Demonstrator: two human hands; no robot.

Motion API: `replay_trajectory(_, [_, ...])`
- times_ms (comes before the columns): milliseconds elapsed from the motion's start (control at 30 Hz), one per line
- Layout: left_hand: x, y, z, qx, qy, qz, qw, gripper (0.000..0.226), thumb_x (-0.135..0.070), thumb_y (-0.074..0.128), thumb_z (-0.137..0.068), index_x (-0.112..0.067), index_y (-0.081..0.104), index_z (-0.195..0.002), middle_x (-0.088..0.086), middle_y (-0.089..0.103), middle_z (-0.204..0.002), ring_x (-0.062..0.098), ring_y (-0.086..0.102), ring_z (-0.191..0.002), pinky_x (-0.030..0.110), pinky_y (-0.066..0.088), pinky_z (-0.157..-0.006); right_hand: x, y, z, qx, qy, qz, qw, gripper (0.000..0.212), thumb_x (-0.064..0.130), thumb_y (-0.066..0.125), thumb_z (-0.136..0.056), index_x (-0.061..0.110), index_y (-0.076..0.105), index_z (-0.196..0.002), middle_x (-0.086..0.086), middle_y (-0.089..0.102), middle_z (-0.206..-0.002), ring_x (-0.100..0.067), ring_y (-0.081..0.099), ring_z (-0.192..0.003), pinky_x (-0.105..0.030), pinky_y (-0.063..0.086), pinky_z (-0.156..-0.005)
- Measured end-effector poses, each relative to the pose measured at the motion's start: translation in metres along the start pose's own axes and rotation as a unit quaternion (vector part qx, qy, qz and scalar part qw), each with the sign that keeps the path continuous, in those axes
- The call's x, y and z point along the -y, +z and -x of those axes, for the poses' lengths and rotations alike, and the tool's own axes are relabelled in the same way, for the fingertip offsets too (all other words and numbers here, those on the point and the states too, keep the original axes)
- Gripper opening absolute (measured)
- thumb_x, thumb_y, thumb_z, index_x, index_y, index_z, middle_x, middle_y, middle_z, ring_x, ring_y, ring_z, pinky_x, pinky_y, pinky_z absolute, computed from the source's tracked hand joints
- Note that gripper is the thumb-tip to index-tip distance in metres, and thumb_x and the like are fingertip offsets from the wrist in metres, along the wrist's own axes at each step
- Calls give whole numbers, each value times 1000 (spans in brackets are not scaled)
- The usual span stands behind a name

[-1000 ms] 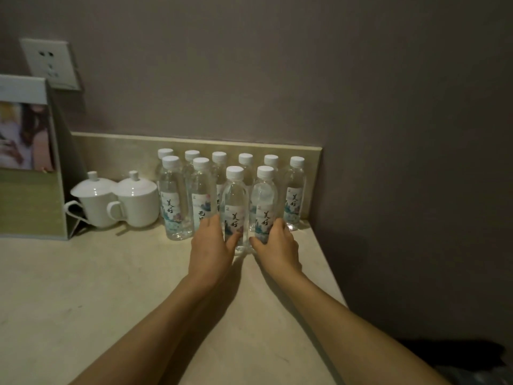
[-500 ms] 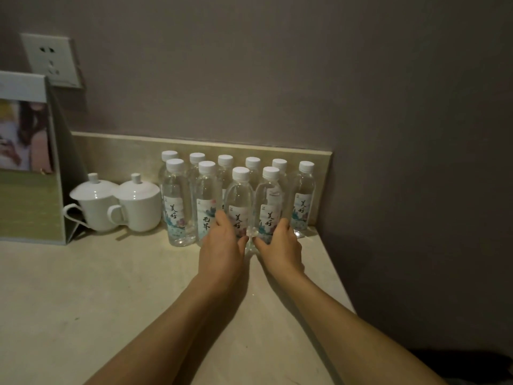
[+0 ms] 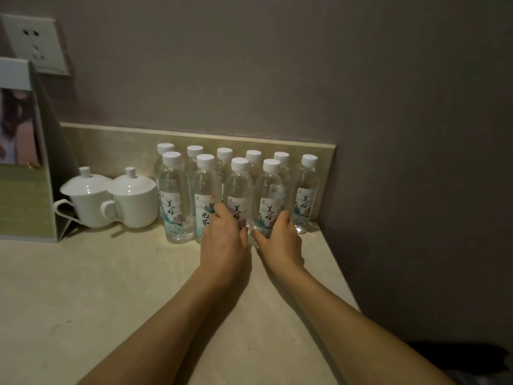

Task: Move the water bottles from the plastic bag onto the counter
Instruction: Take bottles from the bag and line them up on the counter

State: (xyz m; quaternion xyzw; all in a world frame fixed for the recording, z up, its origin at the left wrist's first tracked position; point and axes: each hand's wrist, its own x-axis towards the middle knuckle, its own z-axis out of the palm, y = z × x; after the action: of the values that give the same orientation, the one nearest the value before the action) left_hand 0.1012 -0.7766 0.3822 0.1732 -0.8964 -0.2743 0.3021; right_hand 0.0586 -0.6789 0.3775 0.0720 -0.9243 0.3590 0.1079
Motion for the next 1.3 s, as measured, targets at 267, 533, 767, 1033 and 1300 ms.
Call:
replay_trajectory(267, [5, 3, -3, -5, 17, -2, 1000, 39, -25, 62, -94, -8, 35, -118, 15, 64, -102, 34, 66, -91, 31, 39, -65, 4, -3, 1, -2, -11, 20, 1000, 64, 41, 65, -89, 11, 33, -135, -11, 48, -140, -34, 55, -119, -39, 48, -85])
replay_trajectory(533, [10, 2, -4, 9, 30, 0, 999, 46, -24, 60, -94, -7, 30, -126, 17, 66, -104, 35, 67, -90, 41, 55, -72, 4, -5, -1, 16, -33, 35, 999, 61, 40, 63, -90, 8, 33, -134, -13, 47, -138, -32, 56, -115, -36, 46, -81])
replay_trajectory(767, [10, -1, -4, 10, 42, -6, 999, 46, -26, 62, -94, -8, 32, -124, 15, 67, -102, 33, 69, -90, 42, 58, -75, 5, -6, -1, 29, -22, 26, 999, 69, 41, 64, -90, 8, 29, -139, -14, 47, -141, -34, 54, -121, -43, 50, -92])
replay_trajectory(1033, [10, 0, 0, -5, 41, -1, 999, 40, -26, 63, -94, -5, 38, -116, 18, 66, -101, 37, 67, -93, 45, 56, -74, 10, -4, 2, 25, 3, 30, 999, 71, 41, 62, -91, 9, 26, -143, -13, 45, -143, -34, 54, -121, -42, 48, -90])
replay_trajectory(1300, [14, 2, -3, -4, 42, 7, 999, 43, -29, 67, -91, -8, 37, -115, 16, 68, -102, 35, 68, -94, 36, 48, -68, 12, -3, 6, 11, 1, 21, 1000, 66, 39, 62, -91, 9, 29, -140, -14, 46, -141, -34, 54, -121, -40, 48, -90])
